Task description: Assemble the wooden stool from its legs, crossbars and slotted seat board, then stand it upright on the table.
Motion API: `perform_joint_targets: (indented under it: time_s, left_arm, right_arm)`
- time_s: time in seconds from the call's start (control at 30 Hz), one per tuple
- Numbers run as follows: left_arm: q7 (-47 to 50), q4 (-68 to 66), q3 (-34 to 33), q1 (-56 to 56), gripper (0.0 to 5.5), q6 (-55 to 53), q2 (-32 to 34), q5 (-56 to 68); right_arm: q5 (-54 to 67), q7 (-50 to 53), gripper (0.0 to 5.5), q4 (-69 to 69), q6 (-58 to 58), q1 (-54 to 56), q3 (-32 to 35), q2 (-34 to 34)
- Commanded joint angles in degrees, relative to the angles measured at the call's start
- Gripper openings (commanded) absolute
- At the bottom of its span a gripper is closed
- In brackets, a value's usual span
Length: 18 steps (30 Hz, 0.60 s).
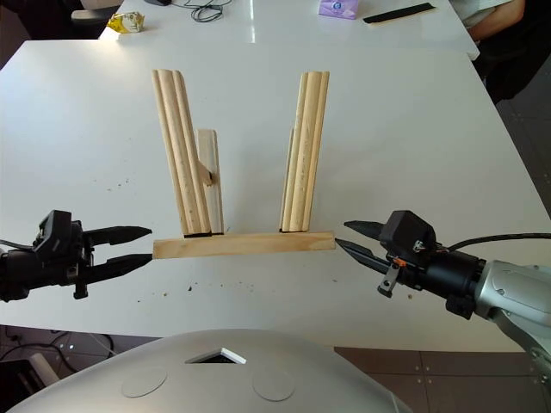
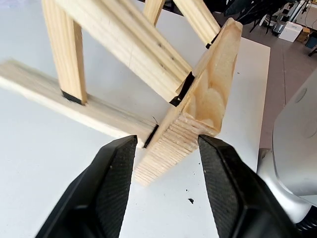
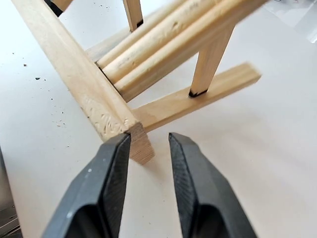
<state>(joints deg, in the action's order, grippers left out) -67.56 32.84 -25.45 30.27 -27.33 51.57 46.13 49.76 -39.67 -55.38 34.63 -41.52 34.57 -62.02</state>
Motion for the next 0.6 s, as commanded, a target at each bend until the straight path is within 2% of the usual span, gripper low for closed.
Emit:
perform_joint_targets:
  time_s: [0.03, 0.17, 0.3, 0.43, 0.6]
  left_arm:
    - [-3.29, 7.67, -2.64, 1.39, 2.31, -5.14, 2.03, 10.41]
    - [-6.00, 5.83, -1.35, 1.84, 2.31, -5.37, 2.92, 6.69]
    - [-8.48, -1.20, 3.25, 0.83, 2.31, 1.52, 2.48, -4.12]
    - [-10.03, -7.05, 7.15, -2.60, 2.31, 8.88, 1.68, -10.62]
    - [-13.26, -15.40, 6.65, -5.49, 2.31, 15.57, 3.15, -14.58]
  right_arm:
    - [13.82, -3.99, 1.46, -4.60, 0.07, 0.92, 3.61, -3.58]
    - [10.90, -3.02, 1.46, -4.06, 3.63, 1.69, 2.33, -2.09]
    - [-0.10, -6.67, 1.46, -1.22, 3.27, -3.42, -1.77, 0.99]
    - [-4.87, -8.85, 1.46, -0.38, 1.58, -5.31, -4.88, 3.65]
    - [-9.23, -13.23, 1.46, 2.93, -0.13, -7.58, -3.62, 5.95]
